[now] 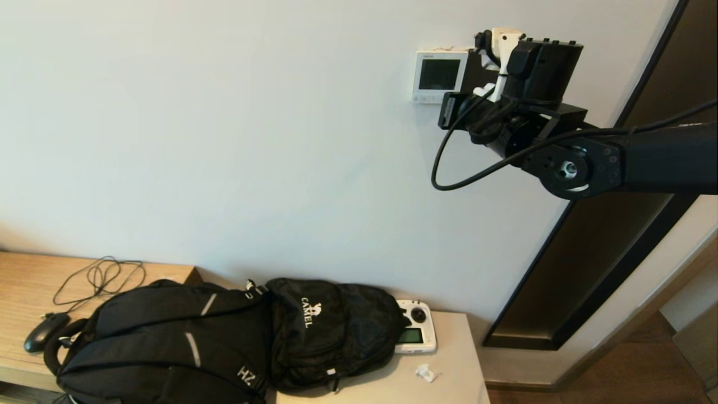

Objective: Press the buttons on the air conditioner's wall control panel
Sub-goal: Turn on the central air conditioner

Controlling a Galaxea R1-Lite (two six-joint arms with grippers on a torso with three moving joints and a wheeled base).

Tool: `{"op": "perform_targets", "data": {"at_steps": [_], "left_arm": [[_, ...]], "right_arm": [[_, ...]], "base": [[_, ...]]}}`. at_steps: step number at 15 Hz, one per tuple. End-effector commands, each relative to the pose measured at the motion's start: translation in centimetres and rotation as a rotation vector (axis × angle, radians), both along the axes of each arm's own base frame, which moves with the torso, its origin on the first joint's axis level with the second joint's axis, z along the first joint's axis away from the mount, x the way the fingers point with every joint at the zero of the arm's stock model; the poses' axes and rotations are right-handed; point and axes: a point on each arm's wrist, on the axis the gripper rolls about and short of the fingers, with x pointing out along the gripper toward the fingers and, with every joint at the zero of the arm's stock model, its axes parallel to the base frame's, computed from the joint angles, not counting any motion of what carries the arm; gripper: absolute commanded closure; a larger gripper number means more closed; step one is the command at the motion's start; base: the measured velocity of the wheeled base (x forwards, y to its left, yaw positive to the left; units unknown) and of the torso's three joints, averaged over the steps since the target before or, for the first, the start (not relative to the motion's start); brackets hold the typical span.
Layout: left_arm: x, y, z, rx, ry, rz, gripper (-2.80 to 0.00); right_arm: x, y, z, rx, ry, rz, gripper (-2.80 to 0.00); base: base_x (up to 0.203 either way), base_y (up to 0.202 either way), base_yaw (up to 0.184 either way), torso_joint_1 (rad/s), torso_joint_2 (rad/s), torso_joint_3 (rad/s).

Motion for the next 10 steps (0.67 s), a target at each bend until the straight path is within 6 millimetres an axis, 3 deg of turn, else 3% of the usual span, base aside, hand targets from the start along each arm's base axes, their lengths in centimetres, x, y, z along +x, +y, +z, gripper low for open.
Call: {"op": "perform_targets", "data": {"at_steps": [1,10], "left_arm": [[0.0,0.0,0.0,0.000,-0.001,0.001,0.00],[0.0,0.0,0.0,0.000,-0.001,-0.001,0.00]], "right_arm": [[0.6,0.2,-0.5,-0.001,0.005,-0.004,0.00],[1.9,0.0,-0.8,0.007,-0.003,-0.043,0.00]], "base": [[0.000,0.000,0.000,0.000,0.00,0.000],[0.000,0.000,0.000,0.000,0.00,0.000]]}}
